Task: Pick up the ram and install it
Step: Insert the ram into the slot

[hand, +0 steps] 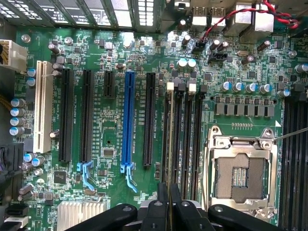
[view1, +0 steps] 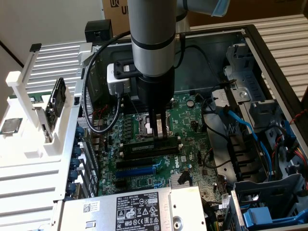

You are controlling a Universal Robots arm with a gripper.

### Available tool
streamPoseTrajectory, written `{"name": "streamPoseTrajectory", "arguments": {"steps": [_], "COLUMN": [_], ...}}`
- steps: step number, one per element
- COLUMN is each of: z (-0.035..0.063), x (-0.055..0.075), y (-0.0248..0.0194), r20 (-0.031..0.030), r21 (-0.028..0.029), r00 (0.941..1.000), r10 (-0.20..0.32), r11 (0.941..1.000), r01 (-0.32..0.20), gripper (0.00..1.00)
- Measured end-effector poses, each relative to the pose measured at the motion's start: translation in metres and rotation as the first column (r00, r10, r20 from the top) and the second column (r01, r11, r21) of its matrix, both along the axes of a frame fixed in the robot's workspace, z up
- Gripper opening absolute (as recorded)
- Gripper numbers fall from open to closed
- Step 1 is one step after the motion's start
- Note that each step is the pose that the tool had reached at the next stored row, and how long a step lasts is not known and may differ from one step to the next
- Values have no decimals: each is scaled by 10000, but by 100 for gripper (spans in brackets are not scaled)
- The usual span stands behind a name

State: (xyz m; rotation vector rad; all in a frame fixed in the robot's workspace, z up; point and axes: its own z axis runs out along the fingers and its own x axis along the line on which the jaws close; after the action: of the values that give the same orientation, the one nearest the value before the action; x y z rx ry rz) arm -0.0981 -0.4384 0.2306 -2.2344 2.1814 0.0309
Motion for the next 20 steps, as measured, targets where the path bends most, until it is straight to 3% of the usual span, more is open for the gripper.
{"name": "streamPoseTrajectory", "arguments": {"steps": [20], "z": [-25], "x": [-2], "y": [-10], "r20": [0], "r21": [0], "r00": [10000], "r10": [84], "r11": [10000], "r01": [-84], "gripper": [13]}}
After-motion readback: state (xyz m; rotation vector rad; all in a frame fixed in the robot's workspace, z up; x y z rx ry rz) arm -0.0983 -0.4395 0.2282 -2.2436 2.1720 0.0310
